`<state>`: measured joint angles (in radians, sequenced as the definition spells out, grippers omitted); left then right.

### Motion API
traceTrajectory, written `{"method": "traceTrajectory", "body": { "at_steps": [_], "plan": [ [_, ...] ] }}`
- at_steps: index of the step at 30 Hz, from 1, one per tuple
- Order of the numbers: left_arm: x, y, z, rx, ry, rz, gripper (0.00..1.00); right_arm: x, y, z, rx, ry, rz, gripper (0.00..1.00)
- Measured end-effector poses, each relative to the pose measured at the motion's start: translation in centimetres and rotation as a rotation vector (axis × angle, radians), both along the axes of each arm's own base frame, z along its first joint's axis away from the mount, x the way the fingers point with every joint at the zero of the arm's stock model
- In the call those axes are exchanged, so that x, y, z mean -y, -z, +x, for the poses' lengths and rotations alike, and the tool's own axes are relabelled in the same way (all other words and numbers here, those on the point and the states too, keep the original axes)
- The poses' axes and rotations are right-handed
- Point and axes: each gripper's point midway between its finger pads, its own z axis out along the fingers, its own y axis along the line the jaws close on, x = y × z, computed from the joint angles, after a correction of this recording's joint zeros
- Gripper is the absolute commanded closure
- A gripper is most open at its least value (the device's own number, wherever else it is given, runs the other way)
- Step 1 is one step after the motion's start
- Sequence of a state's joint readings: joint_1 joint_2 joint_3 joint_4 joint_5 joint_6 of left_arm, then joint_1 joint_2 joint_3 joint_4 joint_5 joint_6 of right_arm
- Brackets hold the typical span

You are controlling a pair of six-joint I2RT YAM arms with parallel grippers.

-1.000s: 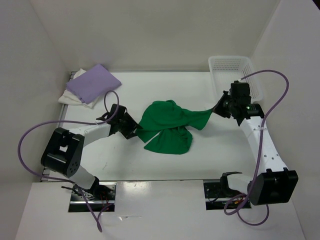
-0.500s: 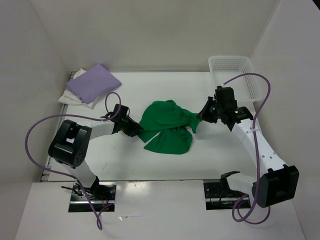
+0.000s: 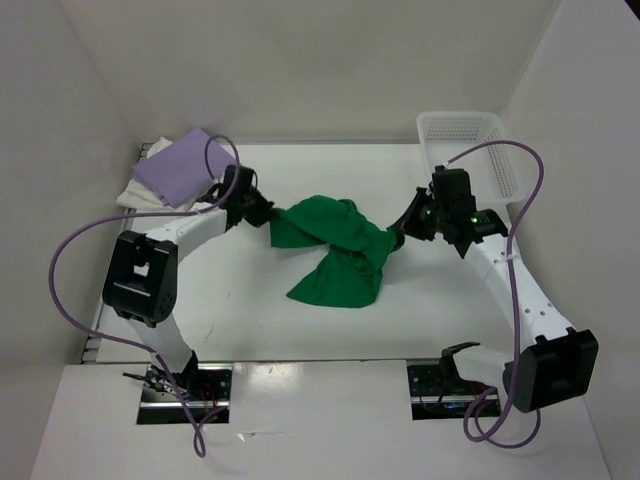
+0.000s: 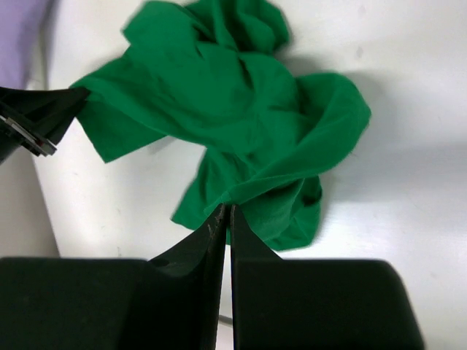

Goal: Fold and stack the t-shirts
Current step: Flatten out the tshirt

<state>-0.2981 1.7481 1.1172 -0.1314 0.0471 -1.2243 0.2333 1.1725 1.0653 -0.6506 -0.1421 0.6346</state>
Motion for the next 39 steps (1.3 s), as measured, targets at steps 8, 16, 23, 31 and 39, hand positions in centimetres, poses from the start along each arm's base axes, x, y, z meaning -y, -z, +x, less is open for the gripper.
{"method": "traceTrajectory", "body": {
  "at_steps": [8,16,23,31,39],
  "plan": [
    [-4.9,-13.9,9.0,0.315,0.007,0.249,1.0,-2.4,-8.9,10.6,0.155,-0.007,0.052,0.92],
    [-15.0,-31.4,10.6,0.657,-0.16,0.42,0.98,-1.7,-34.7,18.4,0.773,-0.013,0.242,0.92],
    [-18.1,-34.6,4.6,0.712,-0.215,0.503,0.96,-1.5,-33.1,9.6,0.747,-0.076,0.259,0.92],
    [-12.7,-20.9,1.2,0.47,0.009,0.42,0.96,-6.8,-8.4,7.6,0.214,-0.173,0.175,0.9],
    [-5.2,-21.5,-2.3,0.521,0.217,0.305,0.93,-10.5,1.1,6.0,0.008,-0.257,0.098,0.45]
  ]
}}
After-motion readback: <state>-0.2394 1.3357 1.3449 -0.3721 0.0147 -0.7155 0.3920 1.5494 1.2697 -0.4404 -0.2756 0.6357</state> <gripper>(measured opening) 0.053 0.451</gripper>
